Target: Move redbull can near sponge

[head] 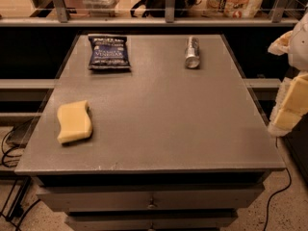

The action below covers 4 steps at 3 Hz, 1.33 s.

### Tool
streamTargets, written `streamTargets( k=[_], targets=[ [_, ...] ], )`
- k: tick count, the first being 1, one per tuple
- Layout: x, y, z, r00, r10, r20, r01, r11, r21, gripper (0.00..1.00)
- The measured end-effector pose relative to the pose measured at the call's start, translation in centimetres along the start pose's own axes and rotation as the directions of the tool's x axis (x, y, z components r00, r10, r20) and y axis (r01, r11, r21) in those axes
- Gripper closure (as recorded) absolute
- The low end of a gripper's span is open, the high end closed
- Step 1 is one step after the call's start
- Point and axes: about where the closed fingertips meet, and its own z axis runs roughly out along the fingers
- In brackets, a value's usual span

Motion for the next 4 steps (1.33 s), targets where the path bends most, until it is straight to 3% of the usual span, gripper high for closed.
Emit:
streamTargets(
  k=[1,2,3,4],
  targets=[
    [0.0,0.0,0.0,1.000,0.000,0.000,0.000,1.0000,0.000,0.00],
    [0.5,-0.4,0.0,0.999,0.036,0.027,-0.037,0.9991,0.023,0.00],
    [0.2,-1.2,0.3,0.993,0.078,0.091,-0.083,0.9952,0.051,0.00],
    [-0.9,-2.8,1.2,0.977,0.130,0.167,-0.145,0.9867,0.075,0.00]
  ],
)
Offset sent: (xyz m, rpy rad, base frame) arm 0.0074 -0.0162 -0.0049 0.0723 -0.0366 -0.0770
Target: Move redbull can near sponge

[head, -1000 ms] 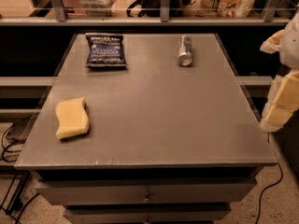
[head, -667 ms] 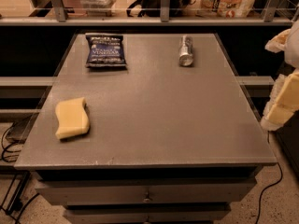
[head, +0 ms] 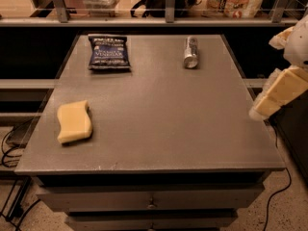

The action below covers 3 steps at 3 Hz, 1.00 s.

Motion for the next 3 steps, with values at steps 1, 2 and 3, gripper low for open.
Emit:
streamTargets(
  k=[1,2,3],
  targets=[
    [-2.02,-2.37,1.88,0.997,0.047,0.065,-0.050,0.9981,0.036,0.00],
    [-2.03,-2.37,1.88,0.997,0.047,0.065,-0.050,0.9981,0.036,0.00],
    [-2.29,-2.24,2.61,0.993,0.073,0.090,-0.076,0.9966,0.030,0.00]
  ],
)
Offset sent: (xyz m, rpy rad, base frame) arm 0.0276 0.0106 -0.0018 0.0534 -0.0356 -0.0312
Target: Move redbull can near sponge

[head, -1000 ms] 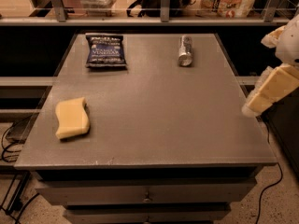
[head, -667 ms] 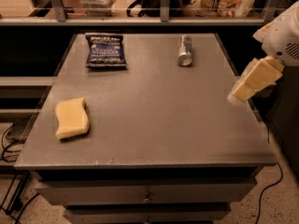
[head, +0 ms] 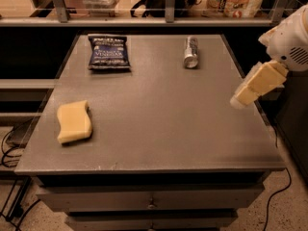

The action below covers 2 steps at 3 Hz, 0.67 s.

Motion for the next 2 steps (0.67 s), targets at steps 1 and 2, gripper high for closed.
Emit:
streamTargets(
  k=[1,2],
  targets=[
    [-1.5,-0.8,2.5,0.996,0.056,0.073,-0.056,0.9984,-0.003,0.00],
    [-3.2,-2.7,5.6,0.979,0.112,0.171,-0.114,0.9935,0.003,0.00]
  ],
)
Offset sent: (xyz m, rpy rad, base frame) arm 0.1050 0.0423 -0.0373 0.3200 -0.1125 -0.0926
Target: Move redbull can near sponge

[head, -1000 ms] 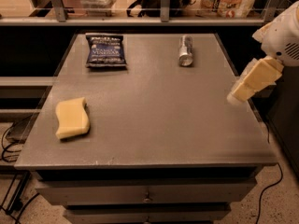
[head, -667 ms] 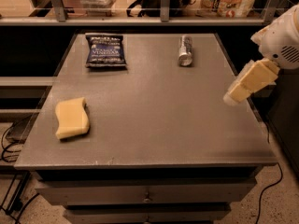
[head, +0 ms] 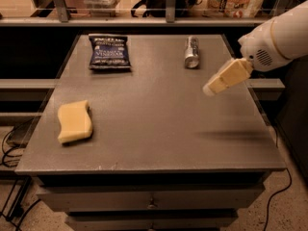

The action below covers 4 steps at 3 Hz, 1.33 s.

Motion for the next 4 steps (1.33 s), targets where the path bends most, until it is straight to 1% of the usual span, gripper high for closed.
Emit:
streamTargets(
  k=[1,2,3,4],
  targets=[
    [-1.0,-2.1,3.2,0.997,0.054,0.062,-0.056,0.9981,0.025,0.00],
    [-1.6,-4.0,6.2,0.985,0.117,0.124,-0.120,0.9927,0.016,0.00],
    [-2.5,-6.2,9.4,0.970,0.161,0.184,-0.162,0.9867,-0.008,0.00],
    [-2.5,-6.1,9.5,0.970,0.161,0.185,-0.162,0.9867,-0.008,0.00]
  ],
)
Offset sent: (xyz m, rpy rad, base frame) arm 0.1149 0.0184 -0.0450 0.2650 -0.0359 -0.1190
